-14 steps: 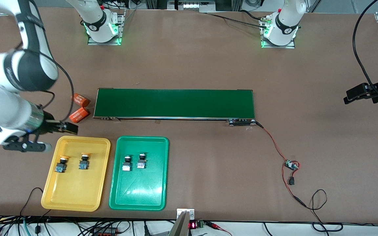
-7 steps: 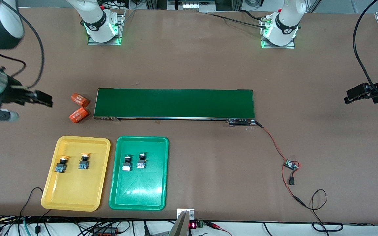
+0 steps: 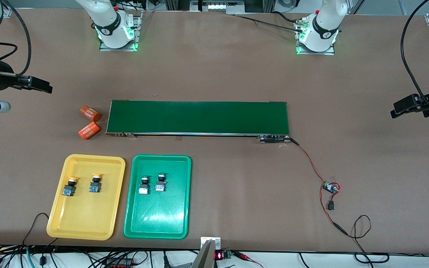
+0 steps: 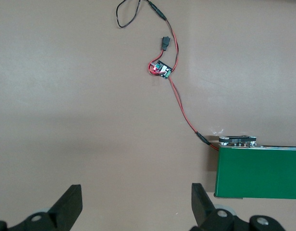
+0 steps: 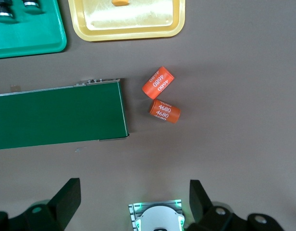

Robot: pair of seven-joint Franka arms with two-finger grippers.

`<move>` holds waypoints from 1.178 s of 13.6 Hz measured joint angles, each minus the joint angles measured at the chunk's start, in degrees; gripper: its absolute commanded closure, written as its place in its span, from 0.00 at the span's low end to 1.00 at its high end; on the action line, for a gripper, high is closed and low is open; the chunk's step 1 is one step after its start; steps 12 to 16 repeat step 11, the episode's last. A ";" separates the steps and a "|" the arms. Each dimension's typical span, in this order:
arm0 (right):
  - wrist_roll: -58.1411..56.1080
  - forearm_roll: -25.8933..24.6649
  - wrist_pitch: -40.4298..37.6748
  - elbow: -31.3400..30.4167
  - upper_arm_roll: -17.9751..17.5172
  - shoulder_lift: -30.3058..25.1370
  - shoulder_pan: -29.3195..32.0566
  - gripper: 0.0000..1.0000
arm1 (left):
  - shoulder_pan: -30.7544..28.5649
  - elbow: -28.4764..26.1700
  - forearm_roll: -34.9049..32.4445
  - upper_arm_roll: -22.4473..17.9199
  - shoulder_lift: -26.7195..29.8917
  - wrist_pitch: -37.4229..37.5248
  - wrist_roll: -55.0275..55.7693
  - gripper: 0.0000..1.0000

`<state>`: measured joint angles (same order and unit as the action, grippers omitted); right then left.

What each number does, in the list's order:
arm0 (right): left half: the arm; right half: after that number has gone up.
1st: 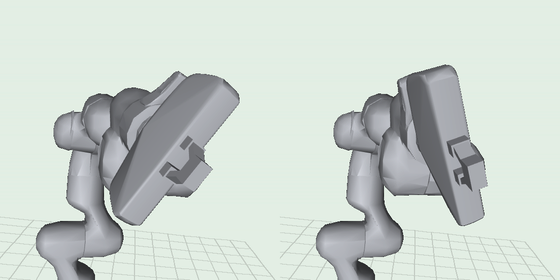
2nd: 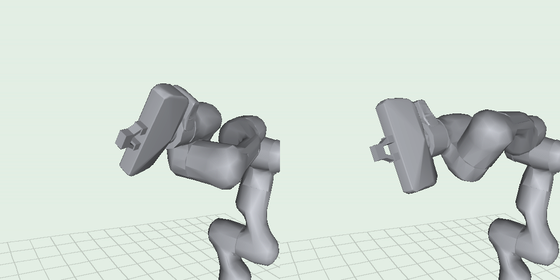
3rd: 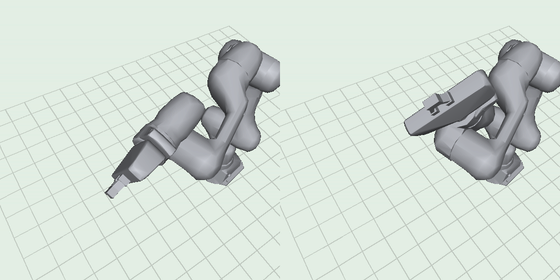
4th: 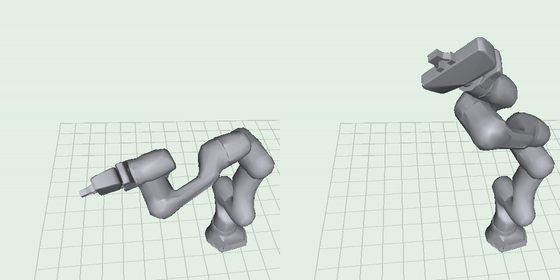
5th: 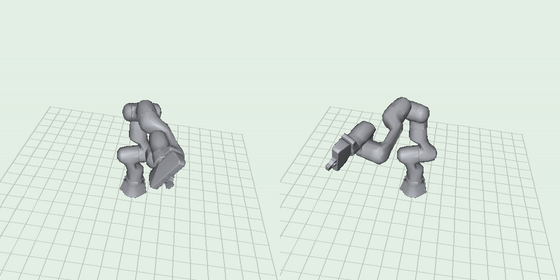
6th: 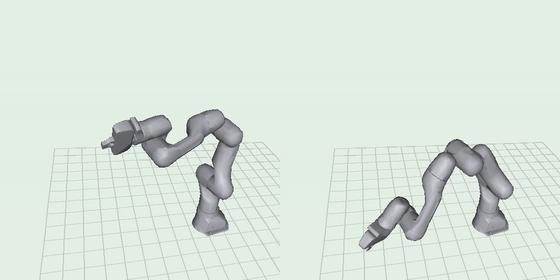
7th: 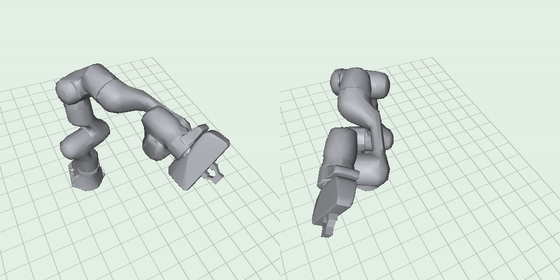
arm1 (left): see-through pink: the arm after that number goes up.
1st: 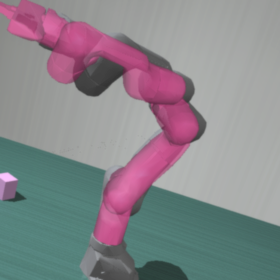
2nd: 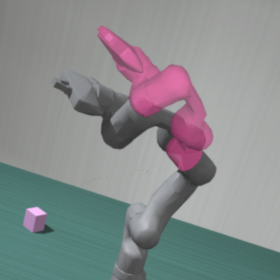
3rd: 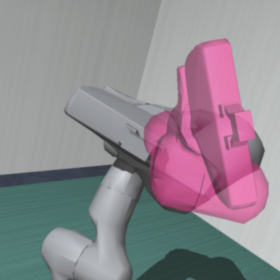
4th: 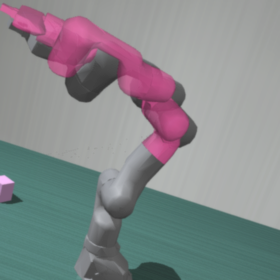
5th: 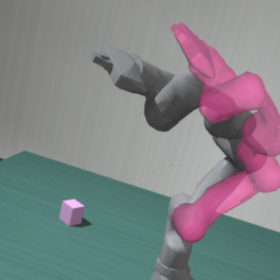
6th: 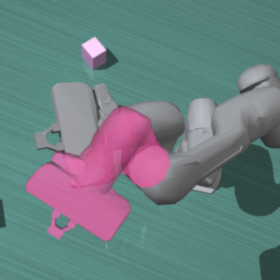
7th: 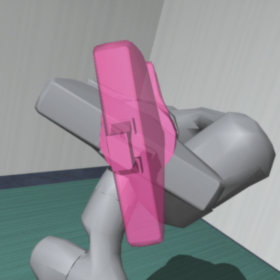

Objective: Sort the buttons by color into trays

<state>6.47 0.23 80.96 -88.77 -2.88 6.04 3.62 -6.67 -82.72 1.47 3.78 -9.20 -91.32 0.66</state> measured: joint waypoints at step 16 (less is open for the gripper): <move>-7.06 -0.43 1.34 0.00 0.32 0.14 0.05 0.00 | 0.00 0.00 0.00 0.00 0.01 -0.05 0.00 0.00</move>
